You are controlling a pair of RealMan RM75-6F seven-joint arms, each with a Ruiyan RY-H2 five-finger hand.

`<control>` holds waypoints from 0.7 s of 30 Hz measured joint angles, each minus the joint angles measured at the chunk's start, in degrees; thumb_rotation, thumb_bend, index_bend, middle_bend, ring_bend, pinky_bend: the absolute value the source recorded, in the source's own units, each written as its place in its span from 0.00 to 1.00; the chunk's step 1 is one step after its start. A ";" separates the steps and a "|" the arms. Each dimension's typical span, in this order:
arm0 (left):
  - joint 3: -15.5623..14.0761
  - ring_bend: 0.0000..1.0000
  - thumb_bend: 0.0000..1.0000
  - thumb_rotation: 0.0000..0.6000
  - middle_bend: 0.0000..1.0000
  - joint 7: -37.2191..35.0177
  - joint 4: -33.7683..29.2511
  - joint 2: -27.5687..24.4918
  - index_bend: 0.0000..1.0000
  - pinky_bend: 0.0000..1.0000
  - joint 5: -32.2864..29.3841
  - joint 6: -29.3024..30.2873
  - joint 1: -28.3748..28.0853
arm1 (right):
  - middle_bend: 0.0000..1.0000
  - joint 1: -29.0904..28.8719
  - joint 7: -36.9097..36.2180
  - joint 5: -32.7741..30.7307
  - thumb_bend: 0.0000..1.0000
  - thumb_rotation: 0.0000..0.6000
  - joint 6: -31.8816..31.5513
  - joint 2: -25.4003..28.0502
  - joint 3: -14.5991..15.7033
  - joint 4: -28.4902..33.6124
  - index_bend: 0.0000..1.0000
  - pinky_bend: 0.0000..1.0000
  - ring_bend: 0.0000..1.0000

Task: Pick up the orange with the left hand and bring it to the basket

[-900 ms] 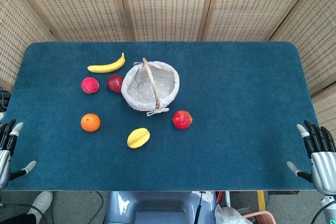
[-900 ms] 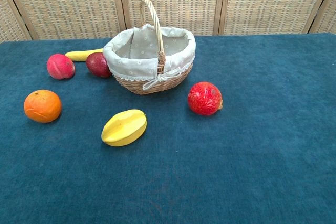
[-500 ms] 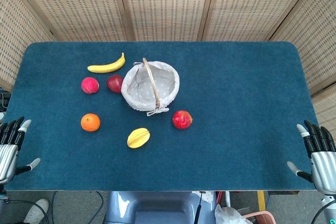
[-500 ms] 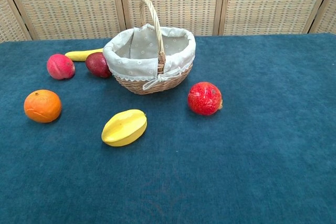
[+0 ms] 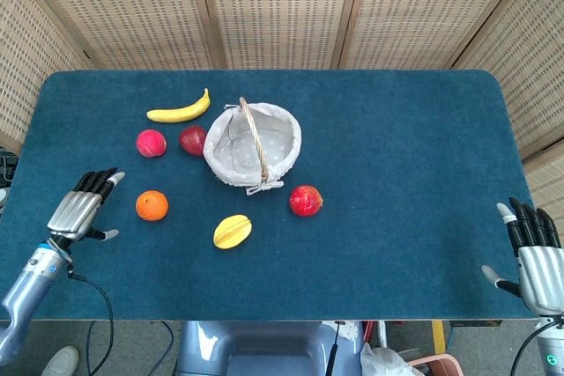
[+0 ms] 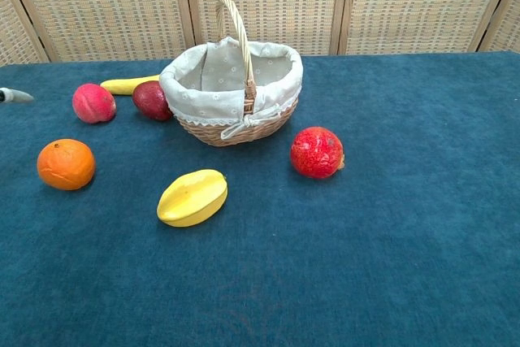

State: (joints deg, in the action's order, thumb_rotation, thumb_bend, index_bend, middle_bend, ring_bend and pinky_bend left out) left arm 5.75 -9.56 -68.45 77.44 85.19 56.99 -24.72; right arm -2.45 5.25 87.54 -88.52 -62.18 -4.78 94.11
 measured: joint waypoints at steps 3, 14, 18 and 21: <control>0.06 0.00 0.00 1.00 0.00 -3.26 4.15 3.40 0.00 0.04 0.95 -1.06 -2.86 | 0.00 -0.16 0.41 -0.47 0.00 1.00 0.36 -0.21 -0.12 -0.13 0.00 0.00 0.00; -1.87 0.23 0.09 1.00 0.28 -7.49 8.12 7.32 0.34 0.40 2.29 -5.56 -7.81 | 0.00 -0.30 0.71 -0.85 0.00 1.00 0.52 -0.50 -0.17 -0.22 0.00 0.00 0.00; -1.19 0.37 0.14 1.00 0.42 -6.71 9.97 8.75 0.49 0.51 1.39 -3.85 -7.85 | 0.00 -0.39 0.31 -0.93 0.00 1.00 0.71 -0.42 -0.16 -0.35 0.00 0.00 0.00; -0.71 0.42 0.16 1.00 0.47 -7.02 11.32 9.79 0.56 0.54 0.81 -2.48 -7.96 | 0.00 -0.46 0.21 -1.03 0.00 1.00 0.80 -0.41 -0.19 -0.37 0.00 0.00 0.00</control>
State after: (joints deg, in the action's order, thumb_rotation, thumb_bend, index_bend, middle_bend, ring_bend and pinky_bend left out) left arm 5.04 -16.58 -57.12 87.22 86.00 54.51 -32.69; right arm -2.91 5.46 86.51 -87.72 -62.59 -4.97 93.74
